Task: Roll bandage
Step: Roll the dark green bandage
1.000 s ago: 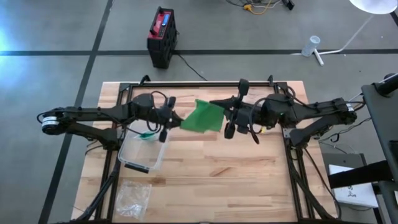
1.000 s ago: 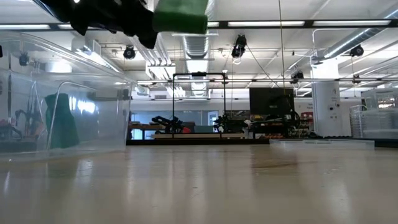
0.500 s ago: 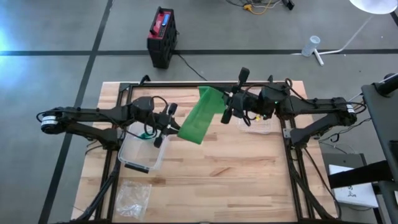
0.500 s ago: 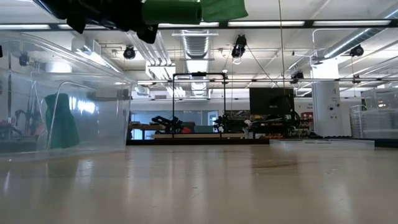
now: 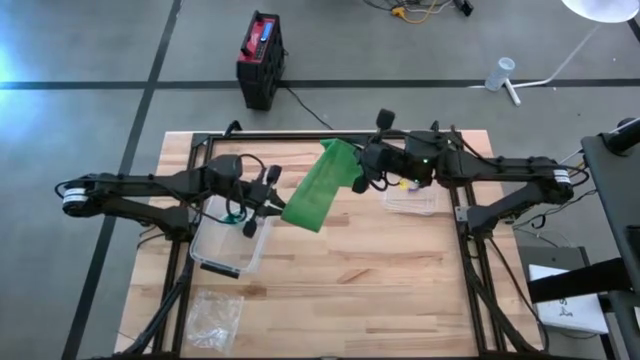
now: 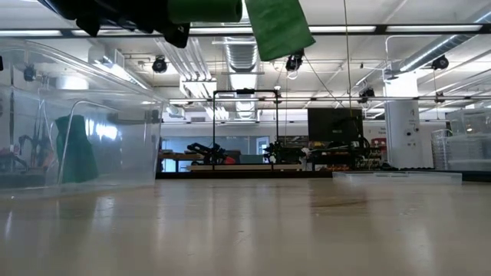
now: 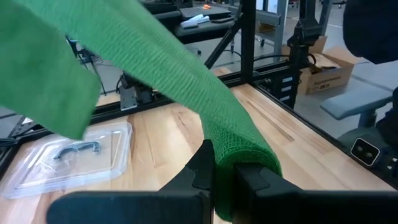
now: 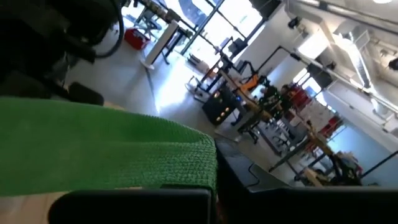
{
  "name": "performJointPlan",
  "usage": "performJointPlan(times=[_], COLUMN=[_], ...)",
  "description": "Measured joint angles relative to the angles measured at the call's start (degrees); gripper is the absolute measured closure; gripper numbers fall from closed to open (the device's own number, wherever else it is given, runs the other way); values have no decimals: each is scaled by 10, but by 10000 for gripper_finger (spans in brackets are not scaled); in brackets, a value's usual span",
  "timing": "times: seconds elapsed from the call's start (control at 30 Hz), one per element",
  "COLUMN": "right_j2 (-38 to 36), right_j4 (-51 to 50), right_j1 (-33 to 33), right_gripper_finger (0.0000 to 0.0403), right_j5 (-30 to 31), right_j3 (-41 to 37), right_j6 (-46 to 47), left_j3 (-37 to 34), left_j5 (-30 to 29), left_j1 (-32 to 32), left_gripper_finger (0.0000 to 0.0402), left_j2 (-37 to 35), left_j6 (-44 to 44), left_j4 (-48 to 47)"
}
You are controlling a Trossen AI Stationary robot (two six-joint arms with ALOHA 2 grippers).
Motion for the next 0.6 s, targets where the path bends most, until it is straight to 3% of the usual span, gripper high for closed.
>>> performJointPlan(times=[0.17, 0.4, 0.6], right_j2=[0, -8, -8], right_j4=[19, 83, 82], right_j1=[-5, 44, 96], right_gripper_finger=[403, 403, 403], right_j5=[-33, -164, -209], right_j3=[-7, -5, 2], right_j6=[25, 41, 35], left_j3=[0, 0, 0], left_j5=[-46, -219, -227], left_j1=[0, 3, 27], left_gripper_finger=[392, 392, 392], left_j2=[-7, -1, -15], left_j6=[0, -18, -48], left_j4=[-10, -8, 40])
